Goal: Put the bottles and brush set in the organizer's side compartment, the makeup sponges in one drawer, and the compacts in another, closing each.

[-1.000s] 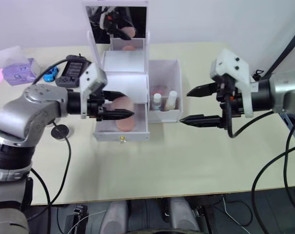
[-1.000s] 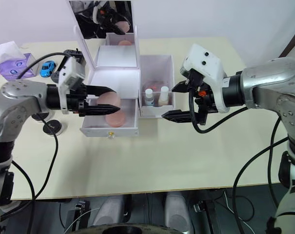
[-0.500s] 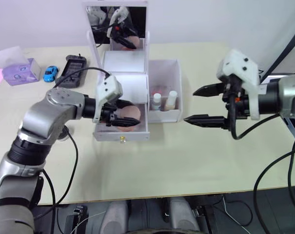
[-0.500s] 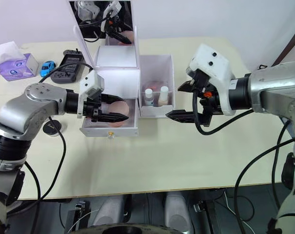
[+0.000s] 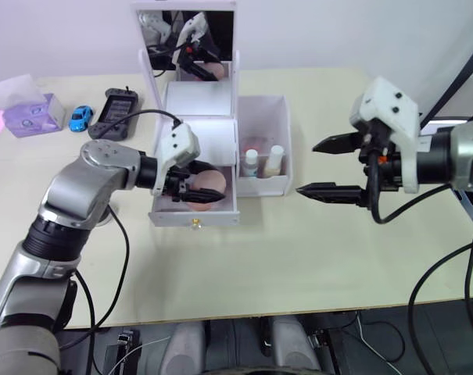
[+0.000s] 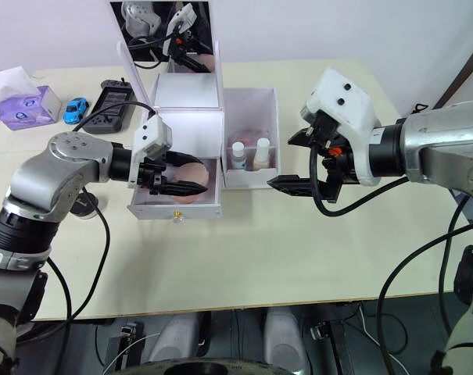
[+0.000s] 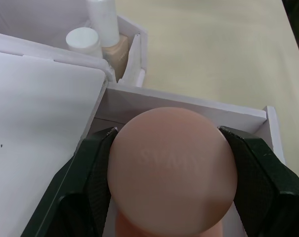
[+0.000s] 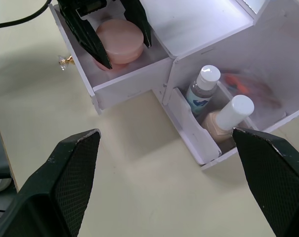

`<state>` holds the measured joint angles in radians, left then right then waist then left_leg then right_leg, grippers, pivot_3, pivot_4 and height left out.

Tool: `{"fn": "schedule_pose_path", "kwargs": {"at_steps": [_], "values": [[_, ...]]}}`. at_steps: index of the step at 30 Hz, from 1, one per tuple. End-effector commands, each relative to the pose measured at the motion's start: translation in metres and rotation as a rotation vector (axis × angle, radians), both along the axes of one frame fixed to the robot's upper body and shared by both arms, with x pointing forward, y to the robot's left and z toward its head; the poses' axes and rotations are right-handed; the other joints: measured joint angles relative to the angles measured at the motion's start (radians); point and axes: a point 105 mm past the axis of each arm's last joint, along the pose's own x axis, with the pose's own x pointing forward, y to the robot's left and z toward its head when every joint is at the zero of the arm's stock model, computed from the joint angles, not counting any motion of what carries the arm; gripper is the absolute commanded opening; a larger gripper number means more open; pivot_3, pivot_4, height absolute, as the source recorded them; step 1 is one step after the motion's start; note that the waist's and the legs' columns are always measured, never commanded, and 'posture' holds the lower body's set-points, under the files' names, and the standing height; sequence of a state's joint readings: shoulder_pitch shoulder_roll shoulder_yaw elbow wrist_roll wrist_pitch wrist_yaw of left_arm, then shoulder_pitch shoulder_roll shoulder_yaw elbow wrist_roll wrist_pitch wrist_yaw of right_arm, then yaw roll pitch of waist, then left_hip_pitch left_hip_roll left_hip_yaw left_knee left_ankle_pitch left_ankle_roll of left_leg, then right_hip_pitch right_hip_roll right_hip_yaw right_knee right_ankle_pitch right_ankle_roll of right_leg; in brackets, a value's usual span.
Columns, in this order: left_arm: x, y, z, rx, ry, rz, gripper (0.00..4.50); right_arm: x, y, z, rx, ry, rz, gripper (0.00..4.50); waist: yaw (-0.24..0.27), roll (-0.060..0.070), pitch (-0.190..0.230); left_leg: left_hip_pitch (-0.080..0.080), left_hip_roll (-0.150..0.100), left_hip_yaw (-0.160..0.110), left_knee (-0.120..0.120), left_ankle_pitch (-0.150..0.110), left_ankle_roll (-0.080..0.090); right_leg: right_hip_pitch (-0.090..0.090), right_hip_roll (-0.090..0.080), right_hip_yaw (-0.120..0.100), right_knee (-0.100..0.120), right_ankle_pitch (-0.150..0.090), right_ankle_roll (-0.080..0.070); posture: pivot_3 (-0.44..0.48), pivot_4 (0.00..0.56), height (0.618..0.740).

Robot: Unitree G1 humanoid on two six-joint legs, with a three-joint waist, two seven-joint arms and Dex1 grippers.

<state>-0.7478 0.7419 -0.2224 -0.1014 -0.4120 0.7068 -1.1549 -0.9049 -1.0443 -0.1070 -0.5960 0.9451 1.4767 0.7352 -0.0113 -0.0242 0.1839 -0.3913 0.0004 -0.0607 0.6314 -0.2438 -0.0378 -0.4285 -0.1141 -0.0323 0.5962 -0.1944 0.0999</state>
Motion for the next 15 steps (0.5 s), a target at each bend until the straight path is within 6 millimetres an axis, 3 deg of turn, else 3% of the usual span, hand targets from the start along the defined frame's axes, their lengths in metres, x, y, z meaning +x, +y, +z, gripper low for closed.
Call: {"fn": "schedule_pose_path", "kwargs": {"at_steps": [1,6,12,15], "values": [[-0.001,-0.005,0.011,-0.001,-0.054,-0.030,2.69,-0.003,-0.004,0.010,0.004,-0.053,-0.016,4.50,0.000,0.000,0.000,0.000,0.000,0.000,0.000,0.000,0.000,0.000,0.000,0.000,0.000,0.000,0.000,0.000,0.150,0.740],[-0.004,0.006,0.034,-0.088,-0.051,-0.011,2.69,-0.004,-0.002,0.011,0.011,-0.047,0.002,4.50,-0.002,0.000,0.000,0.000,0.000,0.000,0.000,0.000,0.000,0.000,0.000,0.000,0.000,0.000,0.000,0.000,0.150,0.740],[-0.014,0.066,0.072,-0.192,-0.083,0.174,2.69,-0.004,0.013,0.024,0.117,-0.101,0.129,4.50,-0.012,0.000,0.000,0.001,0.001,0.000,-0.001,0.000,0.001,-0.001,0.001,0.000,0.000,0.000,0.000,0.000,0.150,0.740],[-0.022,0.098,0.076,-0.206,-0.122,0.304,2.69,-0.001,0.018,0.027,0.143,-0.086,0.184,4.50,-0.007,0.001,0.000,0.001,0.001,0.000,-0.001,0.000,0.001,0.000,0.001,0.000,0.000,0.000,0.000,0.000,0.150,0.740]]}}
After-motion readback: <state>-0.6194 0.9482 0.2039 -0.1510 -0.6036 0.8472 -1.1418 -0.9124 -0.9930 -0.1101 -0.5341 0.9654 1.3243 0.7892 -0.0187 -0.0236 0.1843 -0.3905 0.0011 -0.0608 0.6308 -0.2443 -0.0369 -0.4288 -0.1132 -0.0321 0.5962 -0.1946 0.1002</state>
